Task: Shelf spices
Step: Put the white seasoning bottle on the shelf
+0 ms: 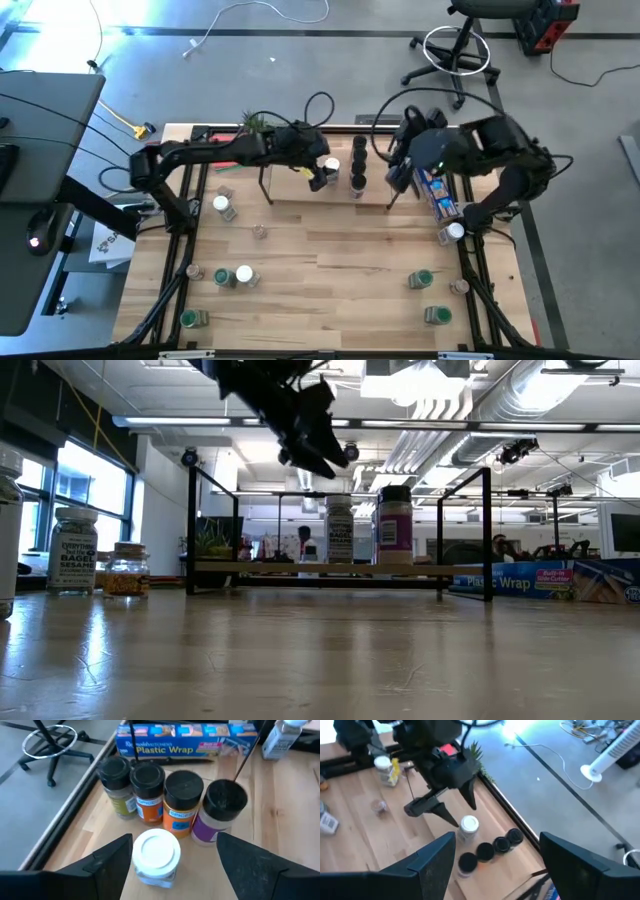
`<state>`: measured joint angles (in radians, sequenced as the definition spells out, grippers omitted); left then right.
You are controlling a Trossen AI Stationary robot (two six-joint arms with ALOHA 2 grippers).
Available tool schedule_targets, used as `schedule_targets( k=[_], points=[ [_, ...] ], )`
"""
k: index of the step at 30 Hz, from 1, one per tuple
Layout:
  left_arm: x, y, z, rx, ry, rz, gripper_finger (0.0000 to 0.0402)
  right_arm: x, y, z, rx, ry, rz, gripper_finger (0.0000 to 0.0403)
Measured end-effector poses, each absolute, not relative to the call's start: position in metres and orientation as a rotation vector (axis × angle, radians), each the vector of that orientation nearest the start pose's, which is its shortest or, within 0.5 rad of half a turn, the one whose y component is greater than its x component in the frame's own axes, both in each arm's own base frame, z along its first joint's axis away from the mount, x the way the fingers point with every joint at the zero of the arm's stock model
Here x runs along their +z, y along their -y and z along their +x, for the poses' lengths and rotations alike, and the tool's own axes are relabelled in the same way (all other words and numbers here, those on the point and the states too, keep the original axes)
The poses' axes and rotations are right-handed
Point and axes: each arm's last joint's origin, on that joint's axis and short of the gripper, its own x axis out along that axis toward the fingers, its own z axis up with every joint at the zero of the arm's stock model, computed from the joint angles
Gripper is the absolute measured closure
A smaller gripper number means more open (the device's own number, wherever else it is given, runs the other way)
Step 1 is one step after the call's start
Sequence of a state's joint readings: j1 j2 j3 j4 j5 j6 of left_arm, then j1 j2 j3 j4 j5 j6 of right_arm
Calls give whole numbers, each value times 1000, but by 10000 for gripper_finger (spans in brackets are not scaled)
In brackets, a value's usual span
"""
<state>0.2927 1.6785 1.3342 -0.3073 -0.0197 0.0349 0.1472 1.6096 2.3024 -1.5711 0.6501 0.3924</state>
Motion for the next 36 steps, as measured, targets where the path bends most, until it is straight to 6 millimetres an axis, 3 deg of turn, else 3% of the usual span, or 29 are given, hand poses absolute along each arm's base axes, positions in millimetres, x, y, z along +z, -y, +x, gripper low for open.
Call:
schedule_targets(
  k=[7,14,23,36],
  points=[
    [259,-114,372,288,-712,31,115,510,-4,220,-652,-664,69,121],
    [264,-118,368,295,-736,229,115,512,-2,218,-809,-553,197,121],
    [257,-128,363,218,-730,47,115,509,-1,223,-802,-576,168,121],
    [234,-132,374,253,-760,8,116,509,11,223,-784,-632,119,121]
  ],
)
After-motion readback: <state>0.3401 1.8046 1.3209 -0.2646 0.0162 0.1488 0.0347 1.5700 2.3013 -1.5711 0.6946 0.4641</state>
